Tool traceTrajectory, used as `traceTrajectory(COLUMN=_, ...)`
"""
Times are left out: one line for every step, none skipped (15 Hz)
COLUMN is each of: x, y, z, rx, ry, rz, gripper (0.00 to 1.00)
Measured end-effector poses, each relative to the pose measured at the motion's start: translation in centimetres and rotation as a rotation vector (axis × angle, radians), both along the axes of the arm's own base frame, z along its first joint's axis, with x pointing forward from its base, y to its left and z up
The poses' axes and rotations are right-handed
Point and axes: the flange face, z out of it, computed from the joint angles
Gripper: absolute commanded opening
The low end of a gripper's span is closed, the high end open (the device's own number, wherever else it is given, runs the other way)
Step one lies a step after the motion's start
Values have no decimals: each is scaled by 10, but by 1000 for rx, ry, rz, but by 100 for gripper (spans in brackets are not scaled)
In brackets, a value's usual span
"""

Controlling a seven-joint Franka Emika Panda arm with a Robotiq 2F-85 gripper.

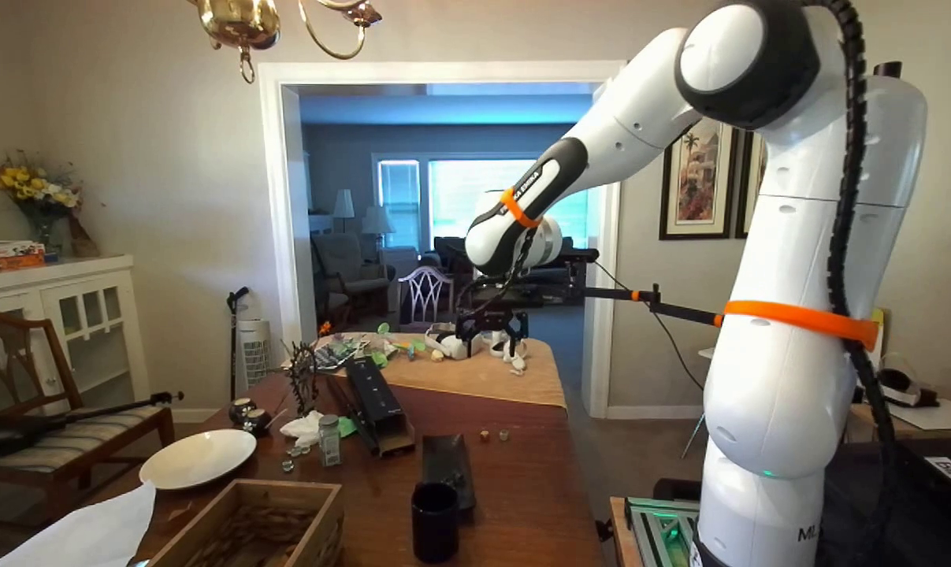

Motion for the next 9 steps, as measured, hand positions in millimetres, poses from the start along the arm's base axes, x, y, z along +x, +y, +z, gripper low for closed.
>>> traceTrajectory(x=3, y=-10, z=-8, rx=6, ry=12, rz=-29, gripper=100)
traceTrajectory(x=8, y=-19, z=-14, rx=11, ry=20, rz=-51, gripper=100)
traceTrajectory(x=12, y=-26, z=-20, rx=16, ry=25, rz=-68, gripper=100)
traceTrajectory(x=16, y=-33, z=-24, rx=22, ry=27, rz=-82, gripper=100)
traceTrajectory(x=19, y=-38, z=-28, rx=35, ry=21, rz=-97, gripper=100)
traceTrajectory(x=21, y=-43, z=-33, rx=50, ry=13, rz=-109, gripper=100)
traceTrajectory(x=22, y=-47, z=-37, rx=70, ry=0, rz=-120, gripper=100)
traceTrajectory(x=21, y=-51, z=-42, rx=91, ry=-12, rz=-127, gripper=100)
traceTrajectory(x=21, y=-54, z=-47, rx=110, ry=-23, rz=-130, gripper=100)
